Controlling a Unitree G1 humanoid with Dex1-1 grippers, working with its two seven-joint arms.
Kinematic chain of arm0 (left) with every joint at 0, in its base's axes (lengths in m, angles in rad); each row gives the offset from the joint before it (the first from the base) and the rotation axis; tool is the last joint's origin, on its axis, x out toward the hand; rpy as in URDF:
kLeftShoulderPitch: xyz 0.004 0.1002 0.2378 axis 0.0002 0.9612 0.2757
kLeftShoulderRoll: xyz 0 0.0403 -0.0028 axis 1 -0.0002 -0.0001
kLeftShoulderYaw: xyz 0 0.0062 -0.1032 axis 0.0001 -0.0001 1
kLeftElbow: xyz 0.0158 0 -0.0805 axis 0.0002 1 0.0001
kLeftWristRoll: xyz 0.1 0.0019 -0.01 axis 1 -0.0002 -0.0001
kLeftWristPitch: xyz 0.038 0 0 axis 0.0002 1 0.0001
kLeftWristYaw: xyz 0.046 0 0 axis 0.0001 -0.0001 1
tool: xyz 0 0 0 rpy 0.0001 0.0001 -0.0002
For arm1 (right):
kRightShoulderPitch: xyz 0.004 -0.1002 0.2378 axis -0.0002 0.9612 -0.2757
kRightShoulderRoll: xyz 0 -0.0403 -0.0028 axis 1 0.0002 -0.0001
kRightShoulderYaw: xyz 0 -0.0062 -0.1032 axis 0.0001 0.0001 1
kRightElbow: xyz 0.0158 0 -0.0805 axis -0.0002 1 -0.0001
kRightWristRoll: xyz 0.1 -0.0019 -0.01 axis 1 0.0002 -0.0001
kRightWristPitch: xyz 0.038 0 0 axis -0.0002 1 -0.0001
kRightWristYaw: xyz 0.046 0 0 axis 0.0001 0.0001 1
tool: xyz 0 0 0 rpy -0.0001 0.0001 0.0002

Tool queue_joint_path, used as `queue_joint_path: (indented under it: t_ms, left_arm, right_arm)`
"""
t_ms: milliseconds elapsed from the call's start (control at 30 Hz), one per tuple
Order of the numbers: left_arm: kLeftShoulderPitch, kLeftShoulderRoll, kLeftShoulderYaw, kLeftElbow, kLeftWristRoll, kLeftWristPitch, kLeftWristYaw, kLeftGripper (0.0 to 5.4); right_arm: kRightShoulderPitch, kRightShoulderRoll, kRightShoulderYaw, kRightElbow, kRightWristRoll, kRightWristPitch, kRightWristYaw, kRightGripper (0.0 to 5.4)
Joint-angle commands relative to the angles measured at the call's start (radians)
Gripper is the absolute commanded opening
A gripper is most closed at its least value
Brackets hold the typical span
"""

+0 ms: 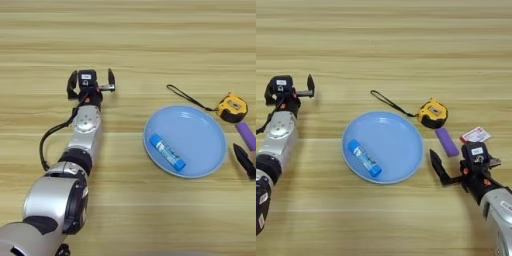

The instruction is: Move the objects on the table

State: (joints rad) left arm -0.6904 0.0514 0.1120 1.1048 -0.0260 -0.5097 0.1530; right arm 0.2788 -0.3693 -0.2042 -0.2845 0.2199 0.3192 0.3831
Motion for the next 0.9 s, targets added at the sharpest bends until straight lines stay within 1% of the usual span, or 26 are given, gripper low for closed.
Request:
queue_joint_path:
  t_ms: [33, 500, 900]
  left_arm:
    - [-0.006, -0.001, 0.0, 0.001, 0.013, 0.005, 0.005, 5.4]
    - [-0.003, -0.001, -0.001, -0.001, 0.015, 0.005, 0.003, 5.4]
    - [-0.001, -0.005, -0.002, -0.005, 0.016, 0.004, 0.005, 5.4]
  right_arm:
    - [-0.019, -0.002, -0.005, 0.04, 0.016, 0.033, 0.003, 5.37]
    - [-0.051, 0.005, -0.004, 0.117, 0.013, 0.026, -0.009, 5.37]
    - [-0.097, 0.006, 0.019, 0.216, -0.012, 0.013, -0.013, 5.37]
